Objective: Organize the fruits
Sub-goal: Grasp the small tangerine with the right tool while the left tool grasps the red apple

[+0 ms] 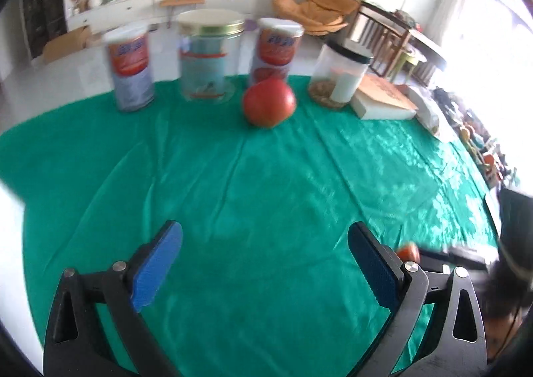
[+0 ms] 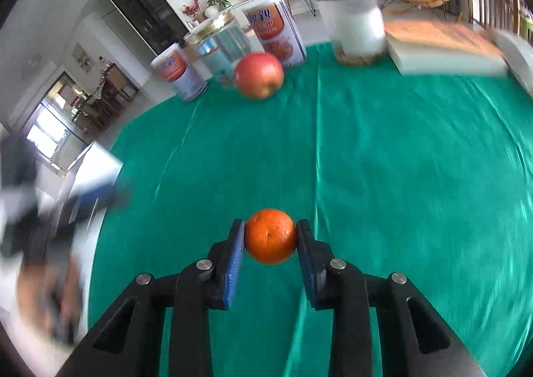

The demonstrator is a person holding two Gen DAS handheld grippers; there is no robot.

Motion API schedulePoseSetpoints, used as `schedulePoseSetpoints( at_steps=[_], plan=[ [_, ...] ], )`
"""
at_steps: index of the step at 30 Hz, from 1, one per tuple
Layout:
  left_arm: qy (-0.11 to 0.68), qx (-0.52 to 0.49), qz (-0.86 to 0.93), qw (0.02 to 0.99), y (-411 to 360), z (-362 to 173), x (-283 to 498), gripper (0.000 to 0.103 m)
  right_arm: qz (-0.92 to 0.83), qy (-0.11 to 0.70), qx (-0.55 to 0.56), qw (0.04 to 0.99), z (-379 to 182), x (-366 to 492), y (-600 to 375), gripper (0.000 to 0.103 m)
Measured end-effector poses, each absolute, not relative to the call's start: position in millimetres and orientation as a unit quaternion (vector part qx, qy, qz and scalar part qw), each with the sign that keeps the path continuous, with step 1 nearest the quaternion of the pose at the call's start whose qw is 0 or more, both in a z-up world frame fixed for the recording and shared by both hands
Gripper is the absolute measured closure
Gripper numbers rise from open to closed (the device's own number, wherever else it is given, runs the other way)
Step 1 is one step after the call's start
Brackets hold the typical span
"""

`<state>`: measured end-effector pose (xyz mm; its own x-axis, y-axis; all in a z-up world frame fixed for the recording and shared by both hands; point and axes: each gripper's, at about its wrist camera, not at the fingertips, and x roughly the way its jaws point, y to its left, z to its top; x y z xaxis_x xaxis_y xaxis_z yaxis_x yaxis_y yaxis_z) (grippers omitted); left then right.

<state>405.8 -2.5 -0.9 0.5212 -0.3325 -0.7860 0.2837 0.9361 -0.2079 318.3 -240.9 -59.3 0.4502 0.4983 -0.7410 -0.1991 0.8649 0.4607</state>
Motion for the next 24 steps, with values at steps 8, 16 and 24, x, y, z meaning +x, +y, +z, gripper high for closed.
schedulePoseSetpoints(
  at_steps=[8,16,24],
  plan=[
    [0.441,0.184,-0.171,0.862,-80,-25,514,0.003,0.218,0.479,0.203,0.826,-79,234,-280,0.072],
    [0.425,0.238,-0.146,0.861,-103,-40,546,0.024,0.234,0.443,0.180,0.847,-79,226,-267,0.072],
    [0.471,0.123,-0.143,0.862,-60,-30,499,0.035,0.225,0.450,0.188,0.844,-86,214,-279,0.072]
  ],
)
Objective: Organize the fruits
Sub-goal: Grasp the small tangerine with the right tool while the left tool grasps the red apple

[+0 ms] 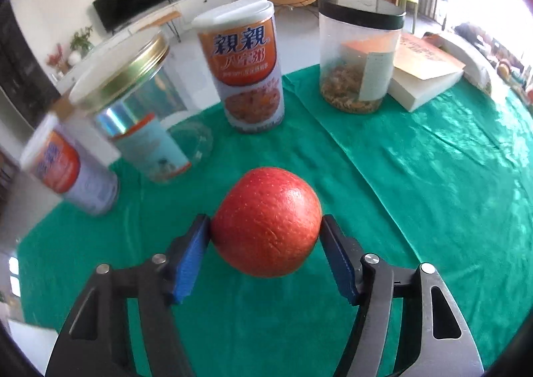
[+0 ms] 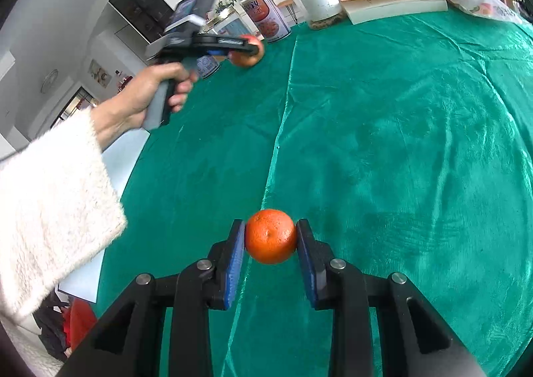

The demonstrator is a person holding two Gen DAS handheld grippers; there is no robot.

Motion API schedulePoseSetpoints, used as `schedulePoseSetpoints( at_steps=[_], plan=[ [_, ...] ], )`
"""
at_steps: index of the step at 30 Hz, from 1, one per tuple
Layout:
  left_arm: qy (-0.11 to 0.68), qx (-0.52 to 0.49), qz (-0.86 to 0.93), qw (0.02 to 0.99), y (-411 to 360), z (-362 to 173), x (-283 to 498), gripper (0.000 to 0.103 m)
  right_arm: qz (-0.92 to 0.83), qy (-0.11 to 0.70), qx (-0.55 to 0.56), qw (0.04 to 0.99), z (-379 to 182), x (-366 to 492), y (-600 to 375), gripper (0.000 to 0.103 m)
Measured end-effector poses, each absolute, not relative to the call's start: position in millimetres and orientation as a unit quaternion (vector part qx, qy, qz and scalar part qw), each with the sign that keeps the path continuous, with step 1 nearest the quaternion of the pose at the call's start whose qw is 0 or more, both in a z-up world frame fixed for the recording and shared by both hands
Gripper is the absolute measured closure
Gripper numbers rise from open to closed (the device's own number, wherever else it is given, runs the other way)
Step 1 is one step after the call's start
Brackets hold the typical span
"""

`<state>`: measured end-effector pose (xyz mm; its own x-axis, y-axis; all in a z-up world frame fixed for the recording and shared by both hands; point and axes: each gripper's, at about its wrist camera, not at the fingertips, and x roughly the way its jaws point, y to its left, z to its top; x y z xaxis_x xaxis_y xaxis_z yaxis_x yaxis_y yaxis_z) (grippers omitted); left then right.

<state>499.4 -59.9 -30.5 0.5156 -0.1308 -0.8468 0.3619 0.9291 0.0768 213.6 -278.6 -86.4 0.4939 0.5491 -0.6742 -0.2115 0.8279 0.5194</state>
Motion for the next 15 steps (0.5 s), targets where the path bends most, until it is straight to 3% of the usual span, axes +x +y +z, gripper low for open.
schedulePoseSetpoints(
  at_steps=[7,11,15],
  plan=[
    [0.560,-0.154,-0.197,0.790,30,-16,331,0.034,0.259,0.459,0.174,0.832,-72,187,-257,0.072],
    [0.577,-0.208,-0.187,0.768,56,-41,248,0.034,0.252,0.478,0.120,0.833,-76,163,-226,0.072],
    [0.543,-0.259,-0.179,0.779,83,-46,214,0.034,0.221,0.451,0.047,0.864,-86,139,-199,0.072]
  ],
)
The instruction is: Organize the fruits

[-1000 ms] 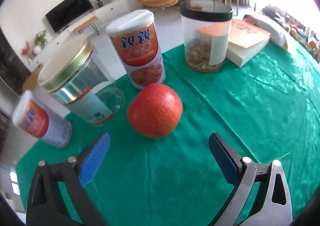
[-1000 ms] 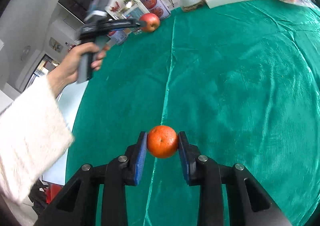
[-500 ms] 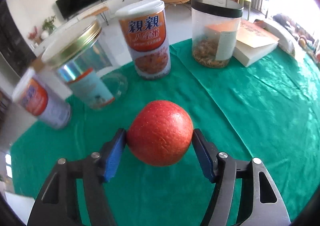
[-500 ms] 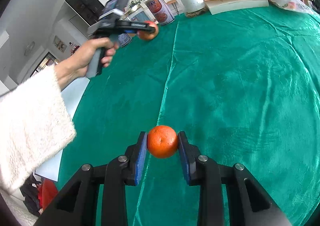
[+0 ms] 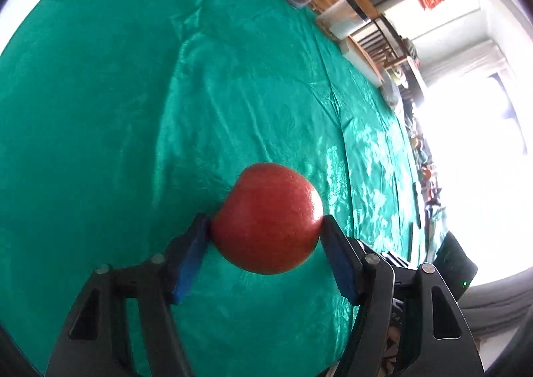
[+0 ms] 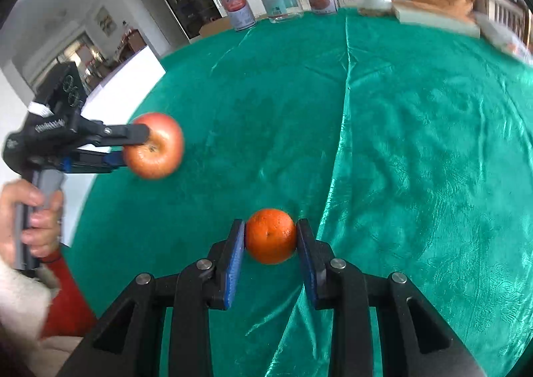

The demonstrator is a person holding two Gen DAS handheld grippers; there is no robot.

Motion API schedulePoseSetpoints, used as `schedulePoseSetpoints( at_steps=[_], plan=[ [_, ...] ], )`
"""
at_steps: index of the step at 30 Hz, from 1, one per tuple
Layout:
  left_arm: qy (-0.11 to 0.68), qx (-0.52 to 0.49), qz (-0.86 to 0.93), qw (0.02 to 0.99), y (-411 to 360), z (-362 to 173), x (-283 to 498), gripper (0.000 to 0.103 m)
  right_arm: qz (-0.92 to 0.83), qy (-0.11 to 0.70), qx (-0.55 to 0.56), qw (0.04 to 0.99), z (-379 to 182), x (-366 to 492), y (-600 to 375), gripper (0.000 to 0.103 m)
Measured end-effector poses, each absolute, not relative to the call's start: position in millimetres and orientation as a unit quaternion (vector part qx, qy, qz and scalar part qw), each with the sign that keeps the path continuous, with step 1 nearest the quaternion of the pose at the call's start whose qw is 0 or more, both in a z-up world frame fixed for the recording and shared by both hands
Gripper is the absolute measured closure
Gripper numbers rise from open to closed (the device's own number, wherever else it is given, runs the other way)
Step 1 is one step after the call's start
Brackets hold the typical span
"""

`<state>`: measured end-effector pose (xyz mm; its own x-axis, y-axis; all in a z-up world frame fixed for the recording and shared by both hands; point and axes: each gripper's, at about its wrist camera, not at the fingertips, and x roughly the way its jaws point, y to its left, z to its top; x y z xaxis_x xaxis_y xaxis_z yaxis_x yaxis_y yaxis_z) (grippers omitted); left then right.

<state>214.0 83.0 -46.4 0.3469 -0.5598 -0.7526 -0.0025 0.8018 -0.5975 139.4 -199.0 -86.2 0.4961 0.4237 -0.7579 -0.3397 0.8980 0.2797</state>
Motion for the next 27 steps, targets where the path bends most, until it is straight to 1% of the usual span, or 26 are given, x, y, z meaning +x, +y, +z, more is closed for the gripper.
schedulePoseSetpoints(
  at_steps=[2,4,7,9,11,13,14,15,18,23,25,27],
  plan=[
    [0.524,-0.225,-0.166,0.805,84,-39,209,0.033,0.209,0.431,0.016,0.878,-85,133,-190,0.072],
    [0.508,-0.212,-0.164,0.819,89,-35,207,0.033,0.209,0.423,0.009,0.882,-86,134,-184,0.071],
    [0.496,-0.192,-0.147,0.834,94,-34,205,0.026,0.204,0.419,0.006,0.885,-88,141,-179,0.071],
    [0.486,-0.188,-0.134,0.843,101,-34,201,0.019,0.207,0.422,0.017,0.882,-88,145,-178,0.070],
    [0.482,-0.182,-0.127,0.847,107,-36,198,0.018,0.213,0.426,0.029,0.879,-88,147,-178,0.069],
    [0.478,-0.173,-0.117,0.853,110,-37,200,0.017,0.216,0.424,0.031,0.879,-87,148,-177,0.063],
    [0.476,-0.171,-0.109,0.856,113,-40,200,0.017,0.217,0.425,0.031,0.878,-87,147,-176,0.057],
    [0.476,-0.171,-0.099,0.857,117,-40,201,0.017,0.217,0.425,0.029,0.878,-87,146,-174,0.054],
    [0.473,-0.193,-0.092,0.855,125,-49,204,0.017,0.223,0.421,0.025,0.879,-84,144,-169,0.053],
    [0.476,-0.169,-0.095,0.858,121,-52,204,0.017,0.223,0.422,0.025,0.878,-83,142,-170,0.053],
    [0.465,-0.166,-0.100,0.864,121,-48,196,0.017,0.222,0.420,0.031,0.879,-80,138,-177,0.046],
    [0.461,-0.147,-0.101,0.869,116,-46,191,0.012,0.217,0.415,0.034,0.883,-76,130,-186,0.032]
  ],
)
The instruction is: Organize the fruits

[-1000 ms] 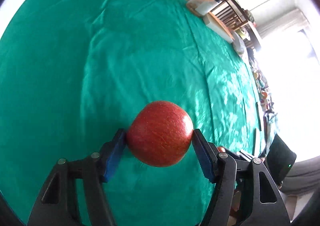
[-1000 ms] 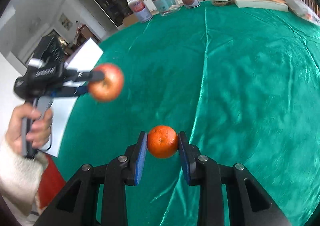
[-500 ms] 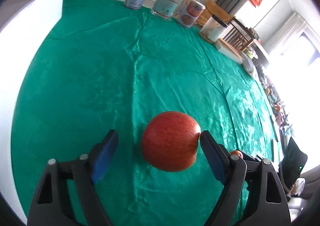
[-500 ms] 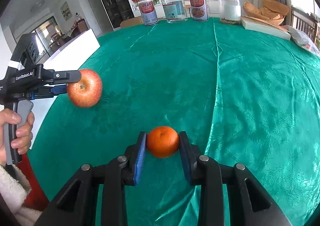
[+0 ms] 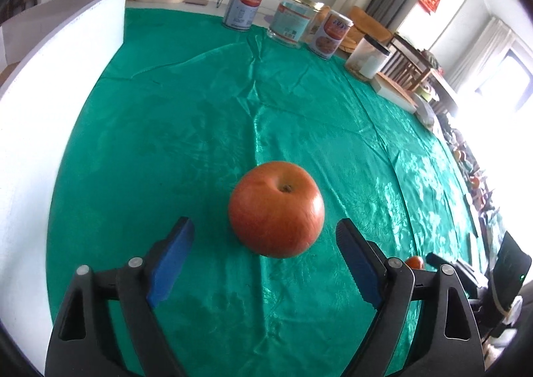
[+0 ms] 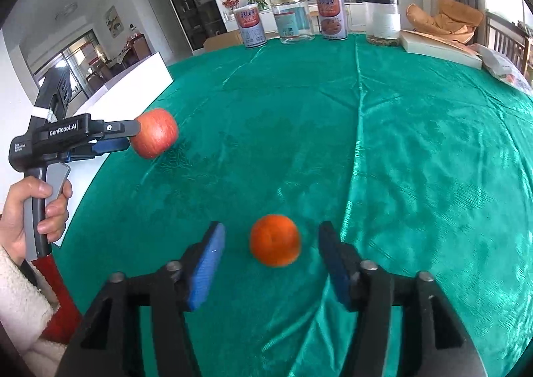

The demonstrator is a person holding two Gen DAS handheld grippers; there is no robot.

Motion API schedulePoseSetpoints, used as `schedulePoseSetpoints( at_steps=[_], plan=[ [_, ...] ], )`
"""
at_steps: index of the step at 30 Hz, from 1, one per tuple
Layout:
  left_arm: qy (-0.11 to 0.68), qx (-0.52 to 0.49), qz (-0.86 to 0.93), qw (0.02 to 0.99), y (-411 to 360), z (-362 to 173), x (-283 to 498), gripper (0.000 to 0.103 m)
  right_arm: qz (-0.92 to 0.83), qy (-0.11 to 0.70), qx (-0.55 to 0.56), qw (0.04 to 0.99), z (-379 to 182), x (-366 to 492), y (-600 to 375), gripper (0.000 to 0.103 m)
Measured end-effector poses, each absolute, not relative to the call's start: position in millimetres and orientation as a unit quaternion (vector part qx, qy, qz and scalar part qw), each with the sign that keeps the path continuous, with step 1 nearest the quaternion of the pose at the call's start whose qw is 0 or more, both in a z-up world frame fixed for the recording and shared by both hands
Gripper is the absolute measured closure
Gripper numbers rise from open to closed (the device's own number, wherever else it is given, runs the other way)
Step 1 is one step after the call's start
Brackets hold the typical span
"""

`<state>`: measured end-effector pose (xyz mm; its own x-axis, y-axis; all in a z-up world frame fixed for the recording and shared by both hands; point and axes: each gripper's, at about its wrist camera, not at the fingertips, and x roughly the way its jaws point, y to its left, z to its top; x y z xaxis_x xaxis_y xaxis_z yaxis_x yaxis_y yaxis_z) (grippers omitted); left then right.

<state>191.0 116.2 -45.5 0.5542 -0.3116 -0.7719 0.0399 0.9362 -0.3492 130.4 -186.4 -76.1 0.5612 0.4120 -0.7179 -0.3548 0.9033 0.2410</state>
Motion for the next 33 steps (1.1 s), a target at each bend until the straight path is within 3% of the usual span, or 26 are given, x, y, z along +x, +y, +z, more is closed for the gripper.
schedulePoseSetpoints(
  at_steps=[5,8,16,17,20,22,24,28,33],
  plan=[
    [0.456,-0.089,-0.113,0.878,91,-46,177,0.010,0.208,0.408,0.036,0.888,-72,108,-207,0.030],
    [0.446,-0.070,-0.111,0.885,78,-51,173,0.009,0.202,0.409,0.023,0.889,-74,94,-211,0.021],
    [0.429,-0.018,-0.072,0.900,53,-65,198,0.009,0.206,0.410,0.003,0.889,-77,104,-196,0.021],
    [0.430,-0.011,-0.070,0.900,50,-67,199,0.010,0.208,0.411,-0.003,0.888,-77,109,-191,0.021],
    [0.440,-0.016,-0.066,0.896,51,-74,204,0.031,0.215,0.423,-0.029,0.880,-81,127,-173,0.022],
    [0.438,-0.037,-0.070,0.895,59,-75,204,0.031,0.218,0.433,-0.038,0.874,-87,135,-166,0.041],
    [0.440,-0.044,-0.066,0.895,63,-75,202,0.032,0.206,0.437,-0.047,0.874,-89,140,-162,0.071],
    [0.436,-0.106,-0.097,0.889,77,-46,180,0.032,0.211,0.445,-0.031,0.870,-80,143,-162,0.072],
    [0.385,-0.160,-0.151,0.896,119,55,120,0.032,0.274,0.413,-0.032,0.868,-19,140,-129,0.072]
  ],
)
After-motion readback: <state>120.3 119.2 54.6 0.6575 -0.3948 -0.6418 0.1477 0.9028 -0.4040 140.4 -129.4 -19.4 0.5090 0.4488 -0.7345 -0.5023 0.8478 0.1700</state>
